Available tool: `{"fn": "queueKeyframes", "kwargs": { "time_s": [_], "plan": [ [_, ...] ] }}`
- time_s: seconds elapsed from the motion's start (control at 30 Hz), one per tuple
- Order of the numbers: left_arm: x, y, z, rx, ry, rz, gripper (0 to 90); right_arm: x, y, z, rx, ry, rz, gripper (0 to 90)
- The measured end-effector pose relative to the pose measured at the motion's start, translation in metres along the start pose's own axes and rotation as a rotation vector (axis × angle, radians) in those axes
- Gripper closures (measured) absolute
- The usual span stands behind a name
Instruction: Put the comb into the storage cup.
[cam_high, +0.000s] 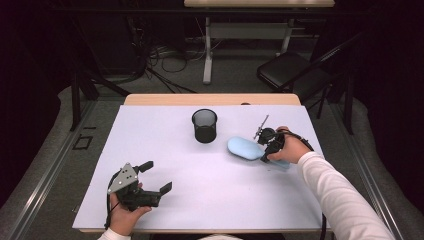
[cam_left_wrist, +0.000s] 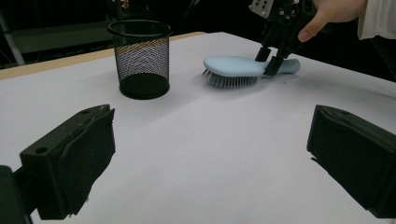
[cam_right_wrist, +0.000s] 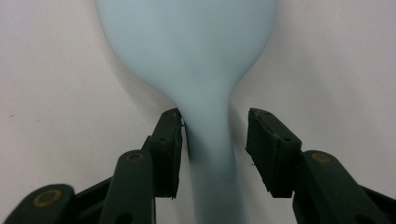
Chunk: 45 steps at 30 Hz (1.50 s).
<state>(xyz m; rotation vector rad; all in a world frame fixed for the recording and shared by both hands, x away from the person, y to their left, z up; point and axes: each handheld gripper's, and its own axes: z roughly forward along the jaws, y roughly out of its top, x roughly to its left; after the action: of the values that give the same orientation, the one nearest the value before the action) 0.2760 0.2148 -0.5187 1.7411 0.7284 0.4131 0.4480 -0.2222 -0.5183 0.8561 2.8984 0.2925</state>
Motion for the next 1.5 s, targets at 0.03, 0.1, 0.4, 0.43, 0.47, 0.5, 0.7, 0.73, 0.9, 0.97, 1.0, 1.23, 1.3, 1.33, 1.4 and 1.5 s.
{"fn": "queueKeyframes", "kwargs": {
  "time_s": [0.03, 0.1, 0.4, 0.43, 0.47, 0.5, 0.7, 0.73, 0.9, 0.97, 1.0, 1.23, 1.3, 1.33, 1.4, 1.5],
  "plan": [
    [0.0002, -0.0001, 0.0001, -0.002, -0.003, -0.001, 1.1, -0.0004, -0.0001, 0.0005, 0.0, 0.0, 0.001, 57.2],
    [0.0002, -0.0001, -0.0001, -0.002, -0.002, -0.001, 1.1, -0.0014, 0.0003, 0.001, 0.009, 0.004, -0.002, 57.8],
    [0.0002, -0.0003, -0.0004, -0.004, -0.003, 0.001, 1.1, -0.0001, 0.0028, 0.0043, 0.025, 0.006, -0.022, 60.8],
    [0.0002, -0.0002, -0.0007, 0.0, 0.0, 0.001, 1.1, 0.0006, 0.0029, 0.0049, 0.025, 0.008, -0.018, 61.1],
    [0.0002, -0.0002, -0.0007, 0.0, 0.0, 0.001, 1.1, 0.0008, 0.0031, 0.0053, 0.025, 0.008, -0.02, 61.7],
    [0.0003, -0.0004, -0.0006, -0.004, -0.003, 0.001, 1.1, 0.0005, 0.0032, 0.0056, 0.026, 0.007, -0.025, 62.2],
    [0.0001, -0.0002, -0.0006, 0.001, -0.001, 0.002, 1.1, 0.002, 0.0036, 0.0075, 0.022, 0.007, -0.03, 65.3],
    [0.0001, -0.0004, -0.0003, -0.004, -0.004, 0.001, 1.1, 0.002, 0.0036, 0.0075, 0.022, 0.008, -0.031, 66.1],
    [0.0002, -0.0002, -0.0005, 0.001, -0.001, 0.002, 1.1, 0.0018, 0.0037, 0.0064, 0.037, 0.006, -0.051, 67.0],
    [0.0001, -0.0002, -0.0003, 0.0, -0.001, 0.001, 1.1, 0.002, 0.0036, 0.0063, 0.038, 0.006, -0.051, 67.4],
    [0.0001, -0.0003, -0.0001, -0.003, -0.005, 0.001, 1.1, 0.0026, 0.0035, 0.0062, 0.039, 0.006, -0.048, 67.6],
    [0.0001, -0.0001, -0.0002, 0.0, -0.002, 0.001, 1.1, 0.0047, 0.0033, 0.0066, 0.025, 0.0, -0.067, 69.3],
    [0.0001, -0.0001, -0.0002, 0.0, -0.002, 0.001, 1.1, 0.0046, 0.0029, 0.0067, 0.02, 0.002, -0.068, 69.3],
    [0.0001, -0.0001, -0.0002, 0.0, -0.002, 0.001, 1.1, 0.0043, 0.0032, 0.0057, 0.031, 0.0, -0.075, 69.3],
    [0.0001, -0.0001, 0.0, 0.0, -0.002, 0.001, 1.1, 0.0044, 0.0032, 0.0054, 0.029, -0.002, -0.079, 69.4],
    [0.0, -0.0001, 0.0002, 0.0, -0.003, 0.0, 1.1, 0.0052, 0.0024, 0.0061, 0.013, 0.004, -0.063, 69.5]
  ]
}}
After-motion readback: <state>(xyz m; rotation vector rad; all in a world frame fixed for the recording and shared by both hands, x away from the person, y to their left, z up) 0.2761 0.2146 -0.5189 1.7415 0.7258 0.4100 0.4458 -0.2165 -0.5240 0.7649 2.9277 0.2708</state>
